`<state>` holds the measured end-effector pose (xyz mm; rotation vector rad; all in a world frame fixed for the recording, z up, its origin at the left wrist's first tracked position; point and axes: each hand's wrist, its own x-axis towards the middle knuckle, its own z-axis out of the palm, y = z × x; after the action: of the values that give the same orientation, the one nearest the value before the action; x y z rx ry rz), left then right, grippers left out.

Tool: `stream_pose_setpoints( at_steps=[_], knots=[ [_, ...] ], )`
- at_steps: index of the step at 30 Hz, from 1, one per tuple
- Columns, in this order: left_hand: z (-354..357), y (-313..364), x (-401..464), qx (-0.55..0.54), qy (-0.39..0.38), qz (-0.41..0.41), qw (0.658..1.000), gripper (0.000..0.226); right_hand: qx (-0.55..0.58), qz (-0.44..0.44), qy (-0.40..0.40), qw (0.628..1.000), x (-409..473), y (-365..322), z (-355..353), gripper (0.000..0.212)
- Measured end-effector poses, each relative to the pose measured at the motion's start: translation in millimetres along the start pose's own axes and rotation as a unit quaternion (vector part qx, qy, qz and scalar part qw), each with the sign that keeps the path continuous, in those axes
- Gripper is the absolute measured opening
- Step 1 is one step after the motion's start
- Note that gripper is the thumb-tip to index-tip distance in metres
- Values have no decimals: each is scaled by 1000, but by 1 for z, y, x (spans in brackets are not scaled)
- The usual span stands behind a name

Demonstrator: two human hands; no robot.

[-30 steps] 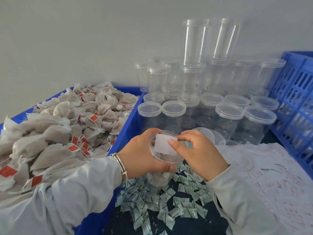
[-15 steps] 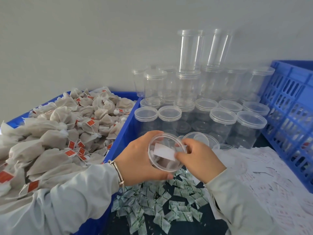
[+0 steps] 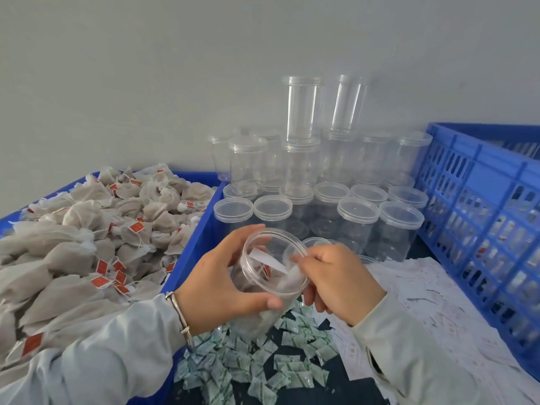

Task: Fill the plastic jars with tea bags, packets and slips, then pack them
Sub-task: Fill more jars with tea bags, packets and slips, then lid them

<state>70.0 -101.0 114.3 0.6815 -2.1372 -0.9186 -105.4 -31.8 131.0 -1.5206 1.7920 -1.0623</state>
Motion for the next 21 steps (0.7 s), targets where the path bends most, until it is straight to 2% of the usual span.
stream_pose_setpoints(
  at_steps=[3,6,9,12,16,18,21],
  knots=[
    [0,3,-1,-53,-11,-7,999,97,45,4,1,999,-10,-3,-9,35],
    [-1,5,-2,-100,19,-46,994,68,52,4,9,999,-18,-9,-29,28],
    [-2,5,-1,-75,46,-81,993,32,77,-8,31,997,-28,-20,-67,24],
    [-1,2,-1,-12,30,-110,993,18,111,-22,128,985,-37,-31,-123,26],
    [4,0,-6,49,-3,-125,991,22,131,11,211,969,-41,-39,-214,34],
    [7,8,-2,60,-12,-126,990,22,63,17,235,970,-50,-39,-259,43],
    [22,37,19,66,-48,-108,991,23,29,2,280,959,-62,-32,-308,38]
  ],
)
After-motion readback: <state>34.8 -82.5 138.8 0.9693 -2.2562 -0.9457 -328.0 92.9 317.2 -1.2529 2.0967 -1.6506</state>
